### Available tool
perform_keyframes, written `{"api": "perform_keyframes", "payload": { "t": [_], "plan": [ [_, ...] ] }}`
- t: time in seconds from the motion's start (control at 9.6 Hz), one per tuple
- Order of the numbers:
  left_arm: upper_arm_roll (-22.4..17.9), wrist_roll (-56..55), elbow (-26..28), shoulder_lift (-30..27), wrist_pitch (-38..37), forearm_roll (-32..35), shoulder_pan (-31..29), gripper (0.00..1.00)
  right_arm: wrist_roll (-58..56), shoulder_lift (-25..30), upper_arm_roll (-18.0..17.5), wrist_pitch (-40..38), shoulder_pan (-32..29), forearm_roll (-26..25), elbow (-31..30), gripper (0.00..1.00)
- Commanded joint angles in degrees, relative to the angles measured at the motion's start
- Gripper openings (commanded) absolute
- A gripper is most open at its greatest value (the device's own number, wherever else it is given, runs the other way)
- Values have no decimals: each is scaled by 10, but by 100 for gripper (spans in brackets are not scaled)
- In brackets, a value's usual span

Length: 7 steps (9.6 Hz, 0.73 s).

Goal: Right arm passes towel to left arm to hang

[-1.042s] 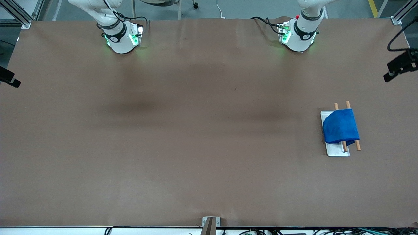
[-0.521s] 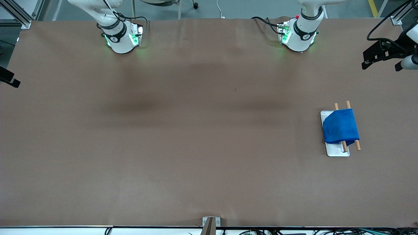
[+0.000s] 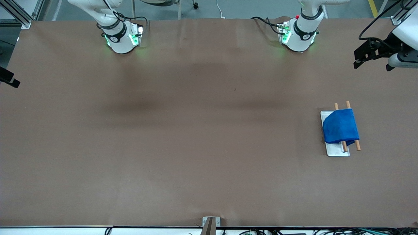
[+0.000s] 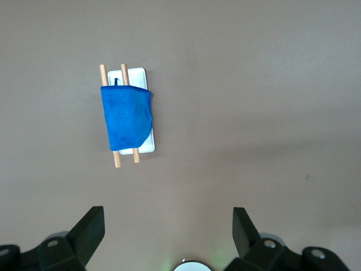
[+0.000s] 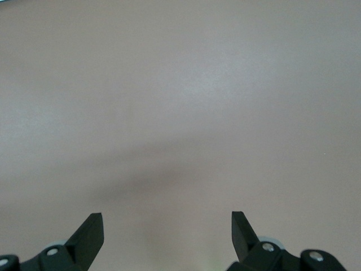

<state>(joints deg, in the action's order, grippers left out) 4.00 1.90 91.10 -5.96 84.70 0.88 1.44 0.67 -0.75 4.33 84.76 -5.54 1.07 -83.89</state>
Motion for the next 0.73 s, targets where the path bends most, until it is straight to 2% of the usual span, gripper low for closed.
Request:
{"api": "perform_keyframes", "payload": {
  "t": [0.0, 0.62],
  "plan": [
    [-8, -2, 37, -9, 17, -4, 7, 100, 7, 7, -5, -2, -4, -5, -4, 100],
    [-7, 0, 9, 11, 13, -3, 1, 100, 7, 7, -3, -4, -1, -2, -5, 100]
  ]
}}
